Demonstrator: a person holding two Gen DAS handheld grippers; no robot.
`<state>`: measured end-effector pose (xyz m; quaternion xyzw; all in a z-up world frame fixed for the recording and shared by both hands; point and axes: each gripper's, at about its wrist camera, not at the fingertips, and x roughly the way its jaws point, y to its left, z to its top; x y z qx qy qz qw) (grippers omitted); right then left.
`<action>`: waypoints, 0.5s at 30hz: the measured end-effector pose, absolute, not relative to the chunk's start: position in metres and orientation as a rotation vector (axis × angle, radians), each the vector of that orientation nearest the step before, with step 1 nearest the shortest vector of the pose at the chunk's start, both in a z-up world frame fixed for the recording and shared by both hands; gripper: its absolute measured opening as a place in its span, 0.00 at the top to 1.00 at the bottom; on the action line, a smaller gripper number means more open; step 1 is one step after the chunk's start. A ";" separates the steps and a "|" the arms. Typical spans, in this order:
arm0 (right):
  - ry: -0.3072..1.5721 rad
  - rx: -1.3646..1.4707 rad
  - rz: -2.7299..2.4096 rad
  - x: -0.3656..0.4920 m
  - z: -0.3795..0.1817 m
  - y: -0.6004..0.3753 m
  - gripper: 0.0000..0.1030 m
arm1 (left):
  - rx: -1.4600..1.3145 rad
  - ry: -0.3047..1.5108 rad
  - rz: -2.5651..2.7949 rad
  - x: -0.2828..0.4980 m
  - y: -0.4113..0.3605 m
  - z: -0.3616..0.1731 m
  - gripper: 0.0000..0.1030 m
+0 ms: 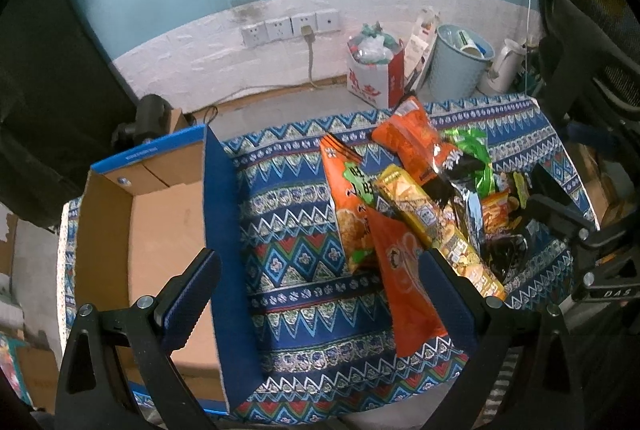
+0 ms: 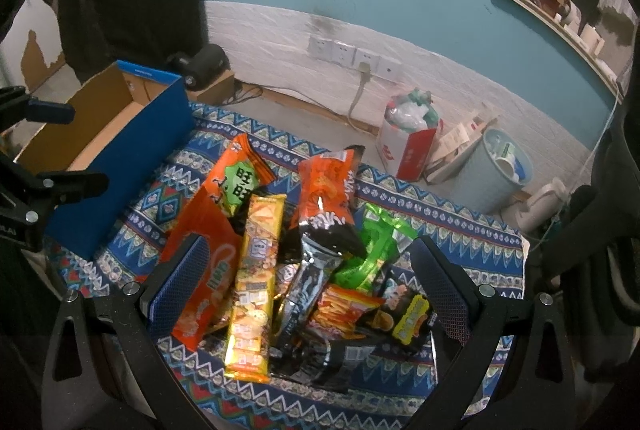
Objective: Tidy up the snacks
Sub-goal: 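Grasp the orange chip bag with the left tool while the right tool grasps the black packet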
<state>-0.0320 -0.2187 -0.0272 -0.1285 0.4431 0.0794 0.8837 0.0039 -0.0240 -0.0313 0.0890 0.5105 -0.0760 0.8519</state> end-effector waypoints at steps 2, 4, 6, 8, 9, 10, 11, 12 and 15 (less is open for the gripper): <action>0.941 -0.265 0.154 -0.031 -0.032 -0.223 0.03 | 0.201 1.088 -0.160 0.004 -0.028 -0.037 0.03; 0.958 -0.262 0.141 -0.030 -0.036 -0.227 0.03 | 0.211 1.107 -0.164 0.006 -0.032 -0.044 0.03; 0.978 -0.261 0.118 -0.029 -0.042 -0.233 0.03 | 0.209 1.136 -0.176 0.007 -0.037 -0.053 0.03; 1.005 -0.246 0.106 -0.029 -0.048 -0.241 0.03 | 0.198 1.169 -0.189 0.008 -0.039 -0.060 0.03; 1.017 -0.235 0.102 -0.029 -0.051 -0.244 0.03 | 0.190 1.188 -0.197 0.008 -0.041 -0.064 0.03; 1.026 -0.228 0.098 -0.029 -0.054 -0.248 0.03 | 0.184 1.203 -0.203 0.009 -0.042 -0.068 0.03; 1.036 -0.222 0.090 -0.029 -0.057 -0.252 0.03 | 0.183 1.212 -0.204 0.009 -0.044 -0.072 0.03; 1.045 -0.218 0.084 -0.030 -0.059 -0.255 0.03 | 0.185 1.224 -0.202 0.009 -0.046 -0.076 0.03; 1.080 -0.194 0.065 -0.031 -0.069 -0.265 0.03 | 0.203 1.253 -0.192 0.010 -0.053 -0.090 0.03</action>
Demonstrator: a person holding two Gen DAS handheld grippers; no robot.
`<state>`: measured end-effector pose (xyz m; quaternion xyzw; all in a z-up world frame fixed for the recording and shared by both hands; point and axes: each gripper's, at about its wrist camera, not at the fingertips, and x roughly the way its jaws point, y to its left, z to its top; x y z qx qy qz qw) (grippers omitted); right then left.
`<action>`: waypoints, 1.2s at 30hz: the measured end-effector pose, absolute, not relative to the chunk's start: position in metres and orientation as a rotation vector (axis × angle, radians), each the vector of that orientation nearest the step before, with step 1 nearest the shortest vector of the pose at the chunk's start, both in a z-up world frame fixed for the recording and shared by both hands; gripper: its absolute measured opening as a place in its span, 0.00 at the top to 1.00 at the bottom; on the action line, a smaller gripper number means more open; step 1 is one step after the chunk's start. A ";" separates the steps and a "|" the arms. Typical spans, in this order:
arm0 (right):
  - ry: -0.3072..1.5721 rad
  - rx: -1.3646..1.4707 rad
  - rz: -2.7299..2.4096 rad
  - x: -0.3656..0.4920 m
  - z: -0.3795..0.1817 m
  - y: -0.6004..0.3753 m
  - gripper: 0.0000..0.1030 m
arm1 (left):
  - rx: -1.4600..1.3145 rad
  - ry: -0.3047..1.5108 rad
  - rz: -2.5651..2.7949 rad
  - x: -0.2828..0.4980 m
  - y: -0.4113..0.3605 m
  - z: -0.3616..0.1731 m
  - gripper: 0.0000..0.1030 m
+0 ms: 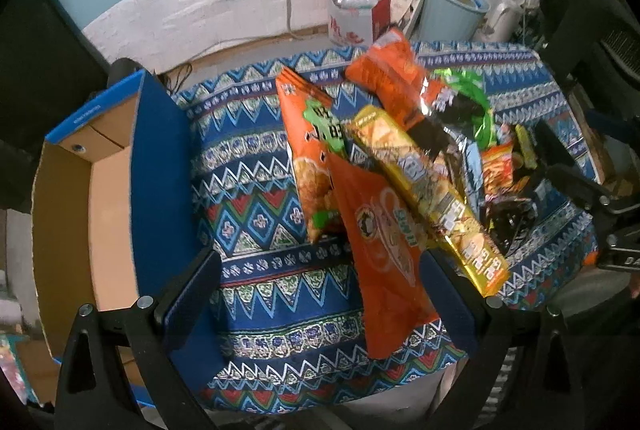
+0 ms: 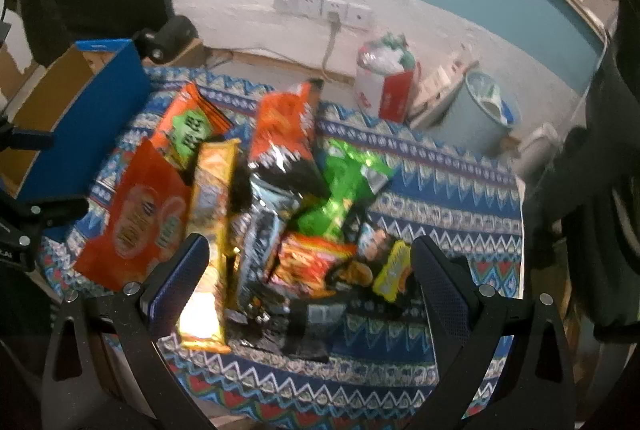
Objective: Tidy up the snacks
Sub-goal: 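Grasp the orange chip bag with the left tool while the right tool grasps the black packet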
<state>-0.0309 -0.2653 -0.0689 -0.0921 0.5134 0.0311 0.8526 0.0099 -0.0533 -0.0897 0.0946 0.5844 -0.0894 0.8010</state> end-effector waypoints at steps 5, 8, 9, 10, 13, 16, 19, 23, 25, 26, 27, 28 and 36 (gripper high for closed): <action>1.139 -0.144 0.059 -0.037 -0.086 -0.278 0.03 | 0.218 1.302 -0.192 0.011 -0.063 -0.109 0.03; 1.163 -0.130 0.056 -0.041 -0.096 -0.285 0.03 | 0.213 1.333 -0.204 0.013 -0.070 -0.118 0.03; 1.174 -0.127 0.055 -0.043 -0.100 -0.286 0.03 | 0.209 1.344 -0.208 0.013 -0.072 -0.121 0.03; 1.188 -0.124 0.055 -0.044 -0.105 -0.286 0.03 | 0.203 1.358 -0.212 0.014 -0.074 -0.125 0.03; 1.226 -0.119 0.049 -0.045 -0.120 -0.288 0.03 | 0.191 1.389 -0.213 0.016 -0.079 -0.134 0.03; 1.262 -0.106 0.043 -0.045 -0.133 -0.290 0.03 | 0.199 1.408 -0.212 0.018 -0.085 -0.143 0.03; 1.288 -0.099 0.038 -0.041 -0.145 -0.291 0.03 | 0.210 1.423 -0.205 0.021 -0.087 -0.152 0.03; 1.308 -0.105 0.029 -0.036 -0.158 -0.291 0.03 | 0.204 1.442 -0.210 0.026 -0.091 -0.164 0.03; 1.319 -0.105 0.024 -0.033 -0.165 -0.291 0.03 | 0.192 1.446 -0.215 0.030 -0.091 -0.168 0.03; 1.324 -0.104 0.022 -0.032 -0.168 -0.292 0.03 | 0.185 1.447 -0.221 0.032 -0.091 -0.170 0.03; 1.332 -0.102 0.020 -0.031 -0.172 -0.292 0.03 | 0.179 1.447 -0.227 0.033 -0.092 -0.172 0.06; 1.341 -0.096 0.022 -0.030 -0.176 -0.292 0.06 | 0.168 1.446 -0.236 0.035 -0.091 -0.175 0.10; 1.359 -0.093 0.041 -0.027 -0.187 -0.288 0.48 | 0.062 1.471 -0.295 0.039 -0.086 -0.183 0.66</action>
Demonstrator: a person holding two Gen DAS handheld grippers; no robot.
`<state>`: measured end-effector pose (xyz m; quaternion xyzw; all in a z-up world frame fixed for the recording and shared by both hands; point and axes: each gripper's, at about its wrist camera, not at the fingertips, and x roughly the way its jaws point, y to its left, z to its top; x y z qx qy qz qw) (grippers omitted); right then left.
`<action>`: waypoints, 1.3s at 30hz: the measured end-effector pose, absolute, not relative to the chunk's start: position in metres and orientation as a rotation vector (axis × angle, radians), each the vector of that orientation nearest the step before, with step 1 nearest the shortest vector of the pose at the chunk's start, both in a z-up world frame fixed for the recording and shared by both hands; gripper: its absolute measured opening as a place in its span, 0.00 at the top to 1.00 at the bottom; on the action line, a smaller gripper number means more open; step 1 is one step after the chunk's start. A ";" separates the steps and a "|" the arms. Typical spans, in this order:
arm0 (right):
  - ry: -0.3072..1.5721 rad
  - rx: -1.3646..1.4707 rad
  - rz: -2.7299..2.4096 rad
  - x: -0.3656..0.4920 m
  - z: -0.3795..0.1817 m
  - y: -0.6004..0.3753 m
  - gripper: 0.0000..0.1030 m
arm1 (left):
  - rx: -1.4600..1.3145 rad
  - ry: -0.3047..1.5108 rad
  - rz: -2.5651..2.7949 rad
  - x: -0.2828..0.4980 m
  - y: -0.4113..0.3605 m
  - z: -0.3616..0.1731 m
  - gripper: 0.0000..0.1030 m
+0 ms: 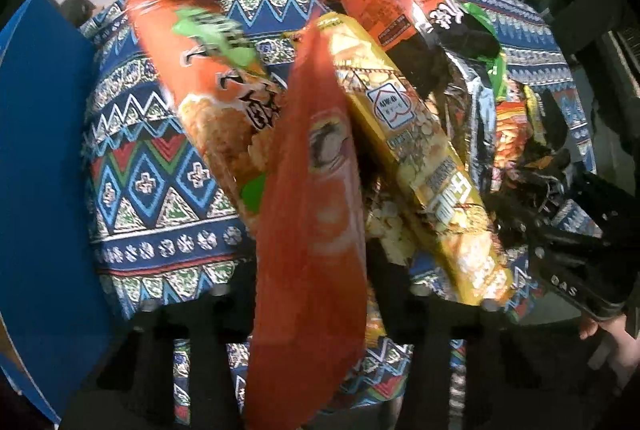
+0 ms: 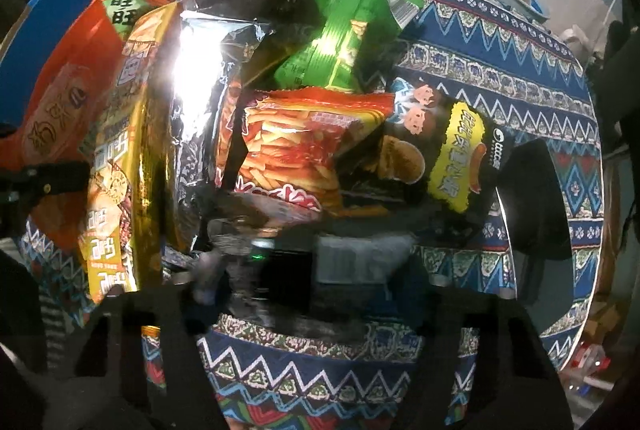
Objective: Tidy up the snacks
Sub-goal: 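Grasp the orange chip bag with the left tool while the right tool grasps the black packet, then carry both held bags over the cardboard box and release them inside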
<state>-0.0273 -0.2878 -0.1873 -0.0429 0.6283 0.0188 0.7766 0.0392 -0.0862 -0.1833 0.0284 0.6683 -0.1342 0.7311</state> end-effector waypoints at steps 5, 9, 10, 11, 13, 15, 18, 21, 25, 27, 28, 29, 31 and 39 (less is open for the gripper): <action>1.323 -0.118 0.037 -0.028 -0.174 -0.286 0.49 | 0.102 1.432 -0.320 0.027 -0.092 -0.175 0.70; 1.286 -0.136 0.027 -0.028 -0.154 -0.280 0.49 | 0.158 1.376 -0.332 0.014 -0.094 -0.159 0.70; 1.274 -0.140 0.026 -0.032 -0.150 -0.279 0.49 | 0.166 1.362 -0.332 0.011 -0.091 -0.153 0.70; 1.267 -0.142 0.025 -0.032 -0.146 -0.277 0.49 | 0.176 1.349 -0.330 0.009 -0.091 -0.149 0.70; 1.248 -0.140 0.027 -0.030 -0.138 -0.276 0.49 | 0.190 1.318 -0.330 0.002 -0.086 -0.138 0.70; 1.228 -0.147 0.027 -0.029 -0.132 -0.276 0.49 | 0.200 1.293 -0.331 0.000 -0.085 -0.132 0.70; 1.201 -0.163 0.024 -0.029 -0.122 -0.270 0.49 | 0.206 1.252 -0.330 -0.003 -0.081 -0.119 0.70; 1.175 -0.164 0.030 -0.027 -0.112 -0.267 0.49 | 0.209 1.218 -0.328 -0.005 -0.079 -0.109 0.70; 1.138 -0.177 0.042 -0.025 -0.100 -0.261 0.49 | 0.217 1.173 -0.307 -0.004 -0.066 -0.096 0.70; 1.119 -0.180 0.049 -0.022 -0.093 -0.257 0.49 | 0.219 1.147 -0.288 -0.001 -0.060 -0.090 0.70; 1.108 -0.181 0.055 -0.020 -0.088 -0.254 0.49 | 0.216 1.138 -0.280 -0.002 -0.053 -0.086 0.70; 1.100 -0.180 0.059 -0.019 -0.086 -0.253 0.49 | 0.214 1.130 -0.272 -0.001 -0.050 -0.084 0.70; 1.081 -0.186 0.069 -0.015 -0.078 -0.245 0.49 | 0.208 1.113 -0.256 0.002 -0.043 -0.078 0.70; 1.045 -0.205 0.114 0.002 -0.065 -0.213 0.49 | 0.215 1.039 -0.192 0.006 -0.020 -0.061 0.70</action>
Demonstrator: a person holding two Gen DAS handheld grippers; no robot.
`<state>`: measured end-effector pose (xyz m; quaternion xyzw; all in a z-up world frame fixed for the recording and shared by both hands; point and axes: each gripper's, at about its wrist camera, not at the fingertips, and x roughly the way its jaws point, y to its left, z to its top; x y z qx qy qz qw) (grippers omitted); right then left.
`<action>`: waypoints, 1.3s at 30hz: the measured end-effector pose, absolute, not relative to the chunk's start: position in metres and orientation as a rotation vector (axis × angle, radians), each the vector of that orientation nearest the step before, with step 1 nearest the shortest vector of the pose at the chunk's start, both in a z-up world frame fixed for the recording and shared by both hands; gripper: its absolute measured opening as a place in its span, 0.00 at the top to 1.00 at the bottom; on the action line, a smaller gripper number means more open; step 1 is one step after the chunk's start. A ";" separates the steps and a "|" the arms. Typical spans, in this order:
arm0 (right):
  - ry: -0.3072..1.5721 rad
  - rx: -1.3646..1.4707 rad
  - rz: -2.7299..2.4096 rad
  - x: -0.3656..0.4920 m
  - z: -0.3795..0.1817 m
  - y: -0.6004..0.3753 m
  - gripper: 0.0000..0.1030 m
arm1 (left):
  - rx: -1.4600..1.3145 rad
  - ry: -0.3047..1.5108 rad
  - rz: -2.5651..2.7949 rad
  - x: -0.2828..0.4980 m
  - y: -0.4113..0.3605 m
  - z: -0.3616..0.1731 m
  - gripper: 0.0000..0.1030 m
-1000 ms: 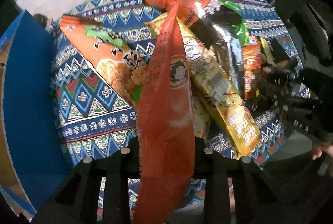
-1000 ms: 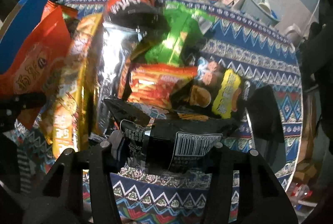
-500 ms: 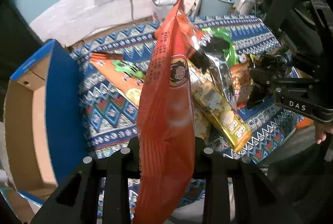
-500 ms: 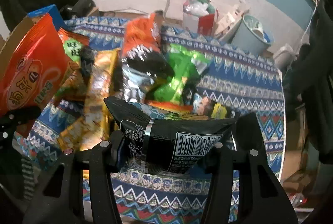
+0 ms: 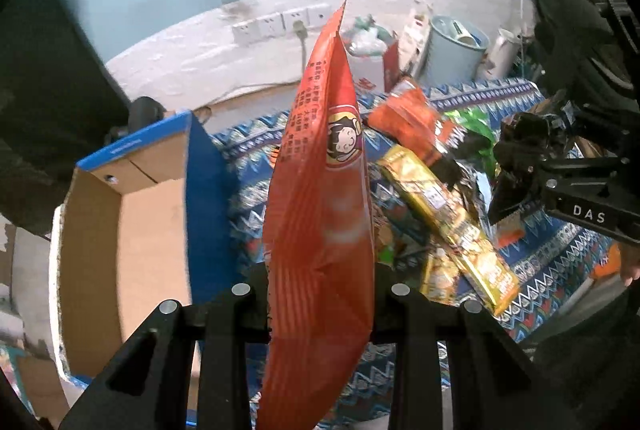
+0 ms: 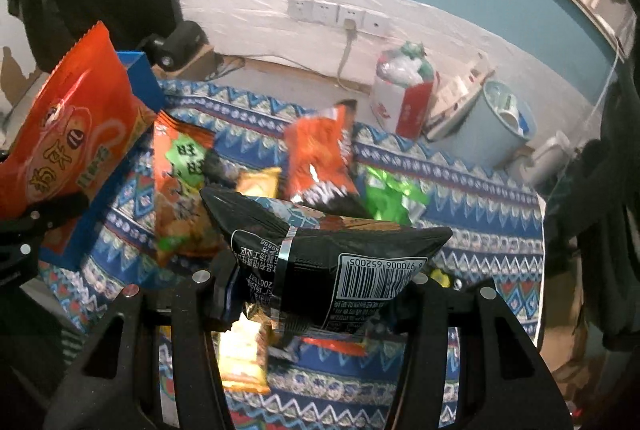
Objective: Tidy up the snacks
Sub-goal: 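Carry both held bags over the cardboard box and release them inside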
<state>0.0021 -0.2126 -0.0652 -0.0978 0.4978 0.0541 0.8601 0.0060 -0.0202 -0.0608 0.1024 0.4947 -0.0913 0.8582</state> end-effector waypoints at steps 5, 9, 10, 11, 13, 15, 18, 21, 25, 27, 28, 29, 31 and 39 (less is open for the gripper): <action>1.019 -0.218 0.145 0.014 -0.057 -0.191 0.49 | 0.206 1.012 -0.169 0.007 -0.008 -0.052 0.70; 1.000 -0.215 0.169 0.020 -0.048 -0.176 0.49 | 0.190 0.995 -0.145 0.009 0.005 -0.046 0.70; 0.995 -0.214 0.177 0.022 -0.045 -0.172 0.49 | 0.186 0.992 -0.139 0.008 0.009 -0.044 0.70; 0.990 -0.215 0.185 0.024 -0.043 -0.166 0.49 | 0.183 0.990 -0.134 0.009 0.012 -0.043 0.70; 0.982 -0.216 0.199 0.026 -0.039 -0.158 0.49 | 0.175 0.983 -0.120 0.009 0.021 -0.041 0.70; 0.975 -0.214 0.214 0.029 -0.036 -0.150 0.49 | 0.165 0.979 -0.107 0.010 0.029 -0.038 0.70; 0.965 -0.214 0.237 0.034 -0.031 -0.135 0.49 | 0.140 0.979 -0.086 0.012 0.043 -0.036 0.70; 0.956 -0.212 0.266 0.039 -0.027 -0.117 0.49 | 0.119 0.977 -0.061 0.013 0.059 -0.035 0.70; 0.947 -0.217 0.304 0.045 -0.023 -0.092 0.49 | 0.091 0.978 -0.026 0.013 0.082 -0.037 0.70; 0.945 -0.221 0.326 0.048 -0.022 -0.078 0.49 | 0.080 0.980 -0.007 0.011 0.092 -0.038 0.70; 0.943 -0.222 0.334 0.049 -0.022 -0.073 0.49 | 0.078 0.979 0.004 0.011 0.098 -0.039 0.70; 0.942 -0.225 0.346 0.050 -0.021 -0.065 0.49 | 0.078 0.978 0.014 0.010 0.102 -0.039 0.70; 0.941 -0.226 0.364 0.053 -0.020 -0.054 0.49 | 0.075 0.978 0.036 0.008 0.113 -0.041 0.70; 0.945 -0.242 0.432 0.061 -0.023 -0.006 0.49 | 0.028 1.008 0.108 0.008 0.154 -0.054 0.70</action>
